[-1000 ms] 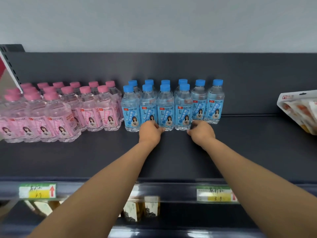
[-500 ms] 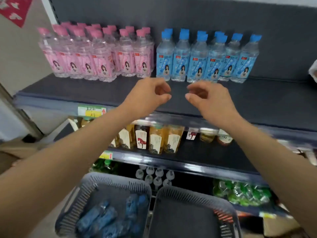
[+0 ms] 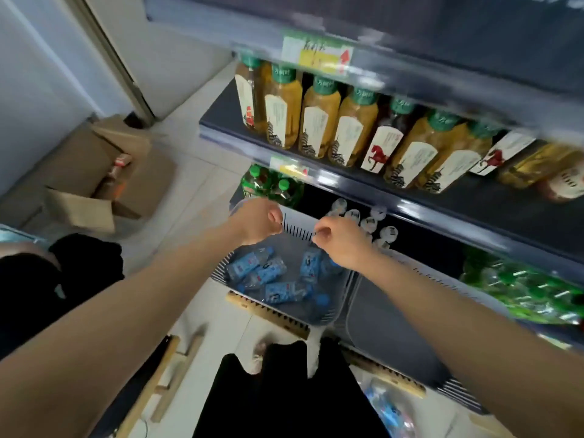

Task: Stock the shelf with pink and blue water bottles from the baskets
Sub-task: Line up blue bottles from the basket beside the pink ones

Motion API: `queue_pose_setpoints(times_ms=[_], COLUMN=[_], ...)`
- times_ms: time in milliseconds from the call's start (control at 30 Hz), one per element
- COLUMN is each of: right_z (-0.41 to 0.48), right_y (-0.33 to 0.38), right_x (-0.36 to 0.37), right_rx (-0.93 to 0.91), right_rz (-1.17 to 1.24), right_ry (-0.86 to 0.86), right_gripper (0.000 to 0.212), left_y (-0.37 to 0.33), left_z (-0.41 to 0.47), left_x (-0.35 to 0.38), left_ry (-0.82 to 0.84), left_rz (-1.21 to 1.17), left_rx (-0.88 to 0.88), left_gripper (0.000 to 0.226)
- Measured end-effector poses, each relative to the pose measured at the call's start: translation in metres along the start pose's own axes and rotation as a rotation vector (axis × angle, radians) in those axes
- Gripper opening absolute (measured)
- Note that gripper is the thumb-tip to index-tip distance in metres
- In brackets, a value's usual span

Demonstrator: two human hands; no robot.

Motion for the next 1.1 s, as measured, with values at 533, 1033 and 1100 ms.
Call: queue_pose_setpoints(times_ms=[533,1033,1100], right_z=[0.124,0.201,0.205], right_y=[-0.071,-0.092,-0.091], right_x=[0.211,0.319,0.323], right_rx=[0.174,0.043,0.015], right_rz=[-0.077,-0.138,-0.148], right_ry=[0.260,0.365,0.384], right_gripper=[0.033,0.081,0.083], left_y=[0.199,0.285,0.288], left_z=[0.081,0.136,0.139], left_x=[0.152,0.229,0.230], left_ry=[0.232,0.296,0.325], left_rz=[0.074,0.007,-0.016], left_rx=[-0.259,-0.382,-0.398], left_gripper=[0.031,0.049,0.050])
Point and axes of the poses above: each hand's wrist, its own z-axis towards the middle knuckle, its own x-axis out of the palm, y = z × x, the point moved 10 cm from there along z, towards the middle knuckle, and after that the axes turned 5 degrees about x, right-handed, at the moved point
